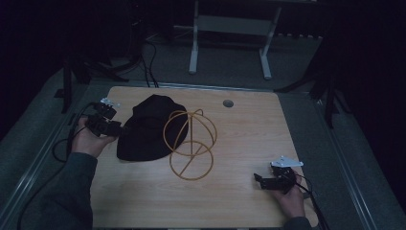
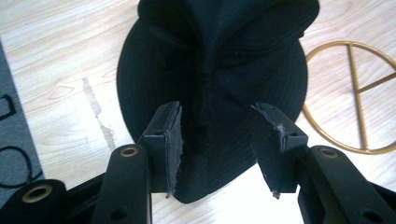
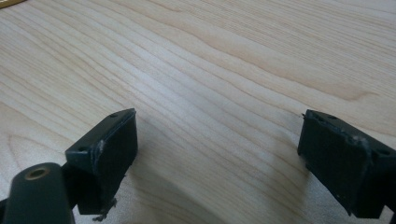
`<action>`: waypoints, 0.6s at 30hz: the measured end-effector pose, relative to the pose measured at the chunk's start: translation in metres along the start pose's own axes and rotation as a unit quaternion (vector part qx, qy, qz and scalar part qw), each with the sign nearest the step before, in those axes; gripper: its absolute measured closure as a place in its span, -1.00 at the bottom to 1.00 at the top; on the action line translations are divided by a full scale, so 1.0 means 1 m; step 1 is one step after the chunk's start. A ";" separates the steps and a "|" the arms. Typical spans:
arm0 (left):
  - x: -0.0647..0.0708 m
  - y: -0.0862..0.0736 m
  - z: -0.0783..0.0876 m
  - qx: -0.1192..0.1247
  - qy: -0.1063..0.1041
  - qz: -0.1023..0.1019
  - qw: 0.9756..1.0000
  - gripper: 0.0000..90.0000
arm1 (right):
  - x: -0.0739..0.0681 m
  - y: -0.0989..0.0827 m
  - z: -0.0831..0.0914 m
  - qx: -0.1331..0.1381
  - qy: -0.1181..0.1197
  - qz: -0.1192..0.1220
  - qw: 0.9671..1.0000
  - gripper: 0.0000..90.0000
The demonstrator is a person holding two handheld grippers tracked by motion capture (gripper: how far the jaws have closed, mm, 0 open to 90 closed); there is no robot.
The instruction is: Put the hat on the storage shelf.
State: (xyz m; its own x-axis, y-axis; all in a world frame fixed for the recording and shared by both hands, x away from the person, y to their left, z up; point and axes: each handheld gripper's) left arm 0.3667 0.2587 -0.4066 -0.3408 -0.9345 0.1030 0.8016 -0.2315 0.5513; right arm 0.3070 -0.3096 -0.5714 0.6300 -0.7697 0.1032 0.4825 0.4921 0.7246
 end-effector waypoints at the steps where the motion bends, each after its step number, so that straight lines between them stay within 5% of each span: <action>1: 0.000 0.001 -0.001 -0.004 -0.001 -0.001 1.000 0.18 | 0.000 0.000 0.000 0.000 0.000 0.000 1.000 -0.74; 18: 0.001 0.014 -0.012 -0.036 0.013 -0.003 0.999 0.18 | 0.000 0.000 0.000 0.000 0.000 0.000 1.000 -0.74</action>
State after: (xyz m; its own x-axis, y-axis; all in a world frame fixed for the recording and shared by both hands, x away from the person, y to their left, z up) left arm 0.3832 0.2510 -0.4088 -0.3341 -0.9393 0.0777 0.8332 -0.2559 0.4902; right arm 0.3070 -0.3096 -0.5714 0.6298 -0.7699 0.1029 0.4828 0.4918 0.7246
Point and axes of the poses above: each handheld gripper's, and its own axes: z roughly backward along the jaws, y roughly out of its top, x roughly to its right, and after that the axes turned 8 degrees about z, right-handed
